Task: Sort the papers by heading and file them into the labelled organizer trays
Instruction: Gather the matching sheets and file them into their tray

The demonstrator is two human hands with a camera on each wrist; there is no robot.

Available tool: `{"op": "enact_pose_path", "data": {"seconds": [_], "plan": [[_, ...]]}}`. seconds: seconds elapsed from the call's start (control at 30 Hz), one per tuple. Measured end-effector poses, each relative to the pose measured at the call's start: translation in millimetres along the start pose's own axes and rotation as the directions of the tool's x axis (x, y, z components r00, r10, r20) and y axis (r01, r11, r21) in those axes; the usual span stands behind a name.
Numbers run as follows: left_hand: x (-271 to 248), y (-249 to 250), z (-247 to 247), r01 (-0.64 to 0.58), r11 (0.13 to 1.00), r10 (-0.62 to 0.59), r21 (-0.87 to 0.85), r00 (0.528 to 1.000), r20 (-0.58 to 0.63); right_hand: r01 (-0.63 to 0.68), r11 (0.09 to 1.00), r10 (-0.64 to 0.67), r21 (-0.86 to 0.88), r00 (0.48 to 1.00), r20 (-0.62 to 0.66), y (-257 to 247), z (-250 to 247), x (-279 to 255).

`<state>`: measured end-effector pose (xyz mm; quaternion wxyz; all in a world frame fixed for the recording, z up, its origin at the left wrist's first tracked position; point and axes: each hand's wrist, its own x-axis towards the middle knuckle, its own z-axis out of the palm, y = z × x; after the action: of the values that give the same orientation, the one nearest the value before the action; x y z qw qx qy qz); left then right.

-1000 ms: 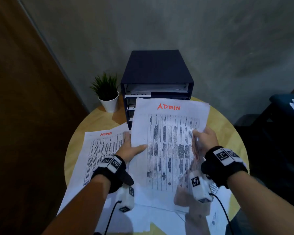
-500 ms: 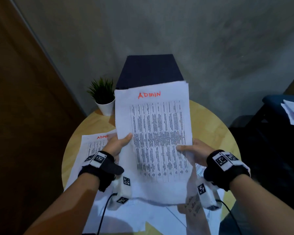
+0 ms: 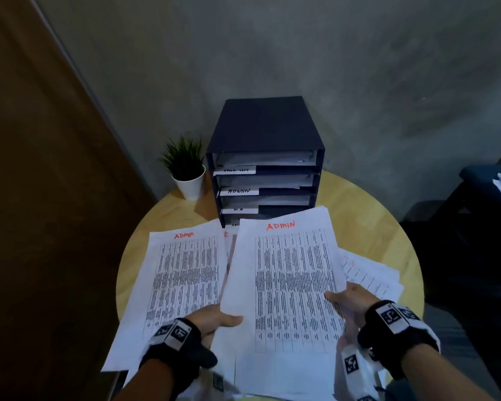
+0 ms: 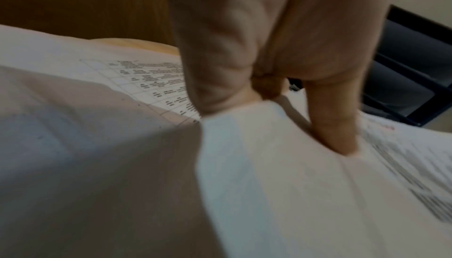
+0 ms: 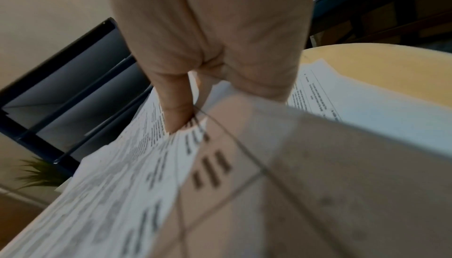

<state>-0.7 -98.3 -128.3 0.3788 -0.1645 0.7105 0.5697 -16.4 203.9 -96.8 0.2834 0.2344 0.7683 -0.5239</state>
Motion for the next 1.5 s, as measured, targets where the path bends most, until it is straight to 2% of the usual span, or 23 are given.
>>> {"op": "enact_pose_path", "data": {"seconds": [0.2, 0.3, 0.43, 0.53, 0.6, 0.77, 0.87, 0.93, 1.0, 1.07, 1.13, 1.2, 1.27, 1.37, 1.5], "plan": [[-7, 4, 3, -0.061, 0.992, 0.080, 0.110, 0.981, -0.174, 0.036, 0.999, -0.035, 0.033, 0.999, -0.013, -14, 9, -5], [-2, 6, -5, -0.091, 0.994, 0.102, 0.056, 0.970, -0.223, 0.096, 0.995, -0.096, -0.018, 0.995, -0.025, -31, 10, -3], [-6, 20, -20, -0.125, 0.990, 0.107, -0.060, 0.965, -0.240, 0.177, 0.984, -0.177, 0.021, 0.984, 0.004, -62, 11, -1], [-5, 38, -31, -0.134, 0.986, 0.105, -0.100, 0.963, -0.250, 0.219, 0.969, -0.221, 0.117, 0.975, 0.003, -85, 11, -2], [-1, 51, -36, -0.188, 0.978, 0.155, -0.093, 0.947, -0.281, 0.242, 0.955, -0.243, 0.171, 0.970, -0.019, -95, 10, 1], [10, 89, -45, -0.226, 0.972, 0.190, -0.066, 0.919, -0.344, 0.281, 0.895, -0.273, 0.347, 0.959, -0.074, -100, 2, 10], [21, 111, -52, -0.273, 0.961, 0.235, -0.051, 0.896, -0.378, 0.268, 0.894, -0.282, 0.358, 0.959, -0.013, -90, -6, 12], [27, 127, -54, -0.282, 0.959, 0.252, -0.020, 0.887, -0.387, 0.237, 0.881, -0.293, 0.409, 0.953, 0.079, -84, -10, 13], [29, 143, -54, -0.292, 0.956, 0.260, -0.018, 0.875, -0.408, 0.219, 0.860, -0.298, 0.460, 0.949, 0.105, -82, -13, 16], [30, 156, -53, -0.333, 0.935, 0.270, -0.119, 0.889, -0.370, 0.263, 0.839, -0.321, 0.476, 0.946, 0.043, -86, -13, 19], [25, 164, -51, -0.334, 0.897, 0.260, -0.290, 0.928, -0.266, 0.325, 0.782, -0.333, 0.531, 0.939, -0.084, -95, -11, 24], [22, 159, -50, -0.250, 0.905, 0.206, -0.343, 0.966, -0.159, 0.380, 0.731, -0.318, 0.567, 0.925, -0.208, -105, -8, 32], [22, 148, -47, -0.174, 0.935, 0.150, -0.309, 0.984, -0.100, 0.421, 0.677, -0.316, 0.604, 0.907, -0.278, -113, -1, 37], [30, 139, -45, -0.161, 0.947, 0.128, -0.277, 0.983, -0.134, 0.462, 0.606, -0.342, 0.647, 0.886, -0.312, -117, 8, 41], [37, 148, -46, -0.298, 0.870, 0.184, -0.393, 0.936, -0.300, 0.405, 0.592, -0.323, 0.697, 0.911, -0.255, -114, 21, 44]]}}
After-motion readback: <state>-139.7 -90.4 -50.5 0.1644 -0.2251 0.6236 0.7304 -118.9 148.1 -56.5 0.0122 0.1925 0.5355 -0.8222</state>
